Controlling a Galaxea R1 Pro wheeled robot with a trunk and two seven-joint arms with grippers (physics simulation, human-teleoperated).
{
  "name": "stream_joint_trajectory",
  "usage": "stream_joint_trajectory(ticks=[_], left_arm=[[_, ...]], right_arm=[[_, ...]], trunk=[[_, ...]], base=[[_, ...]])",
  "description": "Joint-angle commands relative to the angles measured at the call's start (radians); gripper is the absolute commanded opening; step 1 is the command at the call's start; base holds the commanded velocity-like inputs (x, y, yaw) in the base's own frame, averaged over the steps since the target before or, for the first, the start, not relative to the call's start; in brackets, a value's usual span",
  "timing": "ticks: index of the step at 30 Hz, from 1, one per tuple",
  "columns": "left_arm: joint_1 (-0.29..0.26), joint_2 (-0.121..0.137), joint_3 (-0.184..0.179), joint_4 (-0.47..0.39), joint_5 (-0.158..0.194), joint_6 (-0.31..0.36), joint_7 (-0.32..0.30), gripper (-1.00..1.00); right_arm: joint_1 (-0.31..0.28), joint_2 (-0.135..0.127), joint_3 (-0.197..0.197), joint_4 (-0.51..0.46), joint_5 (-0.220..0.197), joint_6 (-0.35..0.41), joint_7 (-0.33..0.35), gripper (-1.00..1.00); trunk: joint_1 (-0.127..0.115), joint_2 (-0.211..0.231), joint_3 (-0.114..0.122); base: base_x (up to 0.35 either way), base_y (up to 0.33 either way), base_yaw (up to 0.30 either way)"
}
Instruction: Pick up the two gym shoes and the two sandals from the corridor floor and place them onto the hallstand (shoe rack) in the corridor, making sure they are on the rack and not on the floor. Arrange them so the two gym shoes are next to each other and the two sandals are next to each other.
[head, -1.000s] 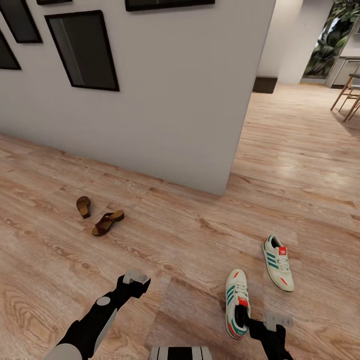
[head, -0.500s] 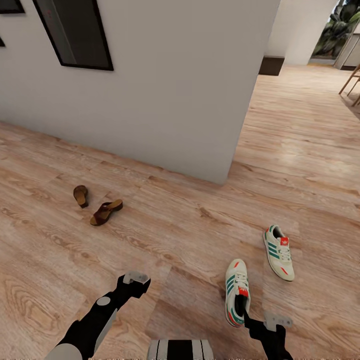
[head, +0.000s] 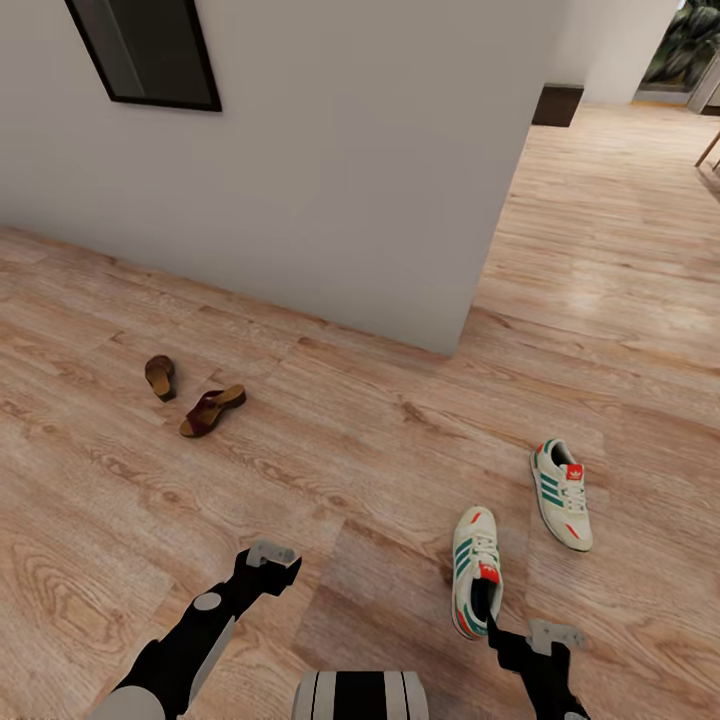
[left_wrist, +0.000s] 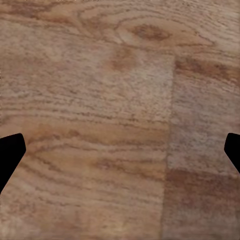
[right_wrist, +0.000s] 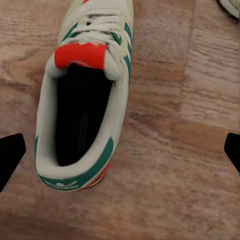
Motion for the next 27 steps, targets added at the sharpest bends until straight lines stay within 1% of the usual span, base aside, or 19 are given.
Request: stream_joint_trajectory(ticks=[1, 4, 8, 9, 11, 15, 21, 27], left_arm=[[-0.001, 0.001, -0.003, 0.0, -0.004, -0.003, 0.0, 1.0], [-0.002, 0.001, -0.003, -0.001, -0.005, -0.003, 0.0, 1.0], [-0.004, 0.002, -0.003, 0.0, -0.006, -0.002, 0.0, 1.0], [-0.004, 0.002, -0.003, 0.0, -0.006, -0.002, 0.0, 1.0], [-0.006, 0.001, -0.003, 0.0, -0.006, -0.002, 0.0, 1.0], [-0.007, -0.001, -0.003, 0.0, -0.006, -0.001, 0.0, 1.0], [-0.01, -0.003, -0.003, 0.0, -0.005, -0.001, 0.0, 1.0], [-0.012, -0.006, -0.003, -0.002, -0.005, 0.0, 0.0, 1.0]], right_arm=[[0.0, 0.0, 0.003, -0.009, -0.01, -0.004, -0.002, 1.0], [0.0, 0.0, 0.004, -0.023, -0.01, -0.003, -0.001, 1.0], [-0.004, 0.0, 0.005, -0.055, -0.01, 0.023, -0.003, 1.0], [-0.007, 0.0, 0.005, -0.062, -0.01, 0.033, -0.003, 1.0], [-0.024, 0.0, 0.004, -0.081, -0.01, 0.085, -0.004, 1.0], [-0.048, 0.0, 0.003, -0.089, -0.01, 0.126, -0.005, 1.0], [-0.082, 0.0, 0.0, -0.088, -0.01, 0.153, -0.005, 1.0], [-0.088, 0.0, -0.001, -0.081, -0.01, 0.157, -0.005, 1.0]], trunk=[[0.0, 0.0, -0.001], [0.0, 0.0, -0.001], [0.0, 0.0, -0.001], [0.0, 0.0, -0.001], [0.0, 0.0, -0.001], [0.0, 0.0, -0.001], [0.0, 0.0, -0.001], [0.0, 0.0, -0.001]], base=[[0.0, 0.0, 0.01], [0.0, 0.0, 0.007], [0.0, 0.0, 0.002], [0.0, 0.0, 0.001], [0.0, 0.0, 0.0], [0.0, 0.0, 0.0], [0.0, 0.0, 0.0], [0.0, 0.0, 0.0]])
